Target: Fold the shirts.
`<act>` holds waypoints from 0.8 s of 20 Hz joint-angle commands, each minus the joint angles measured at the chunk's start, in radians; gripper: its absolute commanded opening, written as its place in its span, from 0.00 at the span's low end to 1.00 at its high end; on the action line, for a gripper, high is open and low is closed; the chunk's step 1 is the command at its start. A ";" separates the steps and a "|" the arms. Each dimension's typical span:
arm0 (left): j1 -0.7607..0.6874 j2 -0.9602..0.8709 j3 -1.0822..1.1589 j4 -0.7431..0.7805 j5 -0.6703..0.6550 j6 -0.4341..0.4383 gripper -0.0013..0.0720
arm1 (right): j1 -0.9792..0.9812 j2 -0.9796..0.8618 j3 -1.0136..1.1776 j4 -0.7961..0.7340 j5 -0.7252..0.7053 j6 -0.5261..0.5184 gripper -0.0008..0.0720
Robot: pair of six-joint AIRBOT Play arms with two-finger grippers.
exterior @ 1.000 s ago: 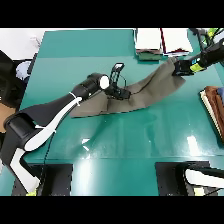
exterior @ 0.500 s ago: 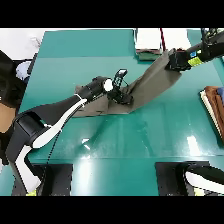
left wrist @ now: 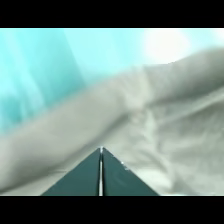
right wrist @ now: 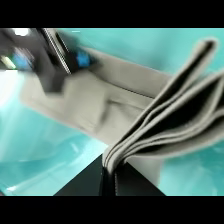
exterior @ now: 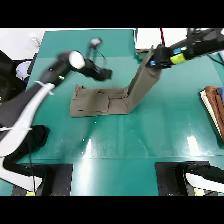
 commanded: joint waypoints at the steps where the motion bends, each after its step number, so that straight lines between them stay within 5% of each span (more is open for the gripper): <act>1: 0.132 0.174 0.001 0.100 -0.045 0.034 0.05 | 0.119 -0.068 0.001 0.046 -0.123 0.001 0.03; 8: 0.285 0.411 0.001 0.211 -0.072 0.034 0.05 | 0.456 -0.352 0.015 0.047 -0.476 -0.063 0.04; 11: 0.285 0.427 0.000 0.219 -0.098 0.034 0.05 | 0.529 -0.536 0.160 0.049 -0.482 -0.087 0.04; 12: 0.285 0.427 0.000 0.219 -0.113 0.034 0.05 | 0.545 -0.588 0.220 0.049 -0.465 -0.111 0.27; 13: 0.285 0.427 0.000 0.219 -0.121 0.041 0.05 | 0.554 -0.626 0.274 0.048 -0.450 -0.114 0.63; 14: 0.285 0.427 0.000 0.219 -0.124 0.056 0.05 | 0.553 -0.653 0.329 0.047 -0.435 -0.111 0.74; 16: 0.285 0.427 0.000 0.219 -0.137 0.071 0.05 | 0.525 -0.643 0.363 0.044 -0.411 -0.085 0.73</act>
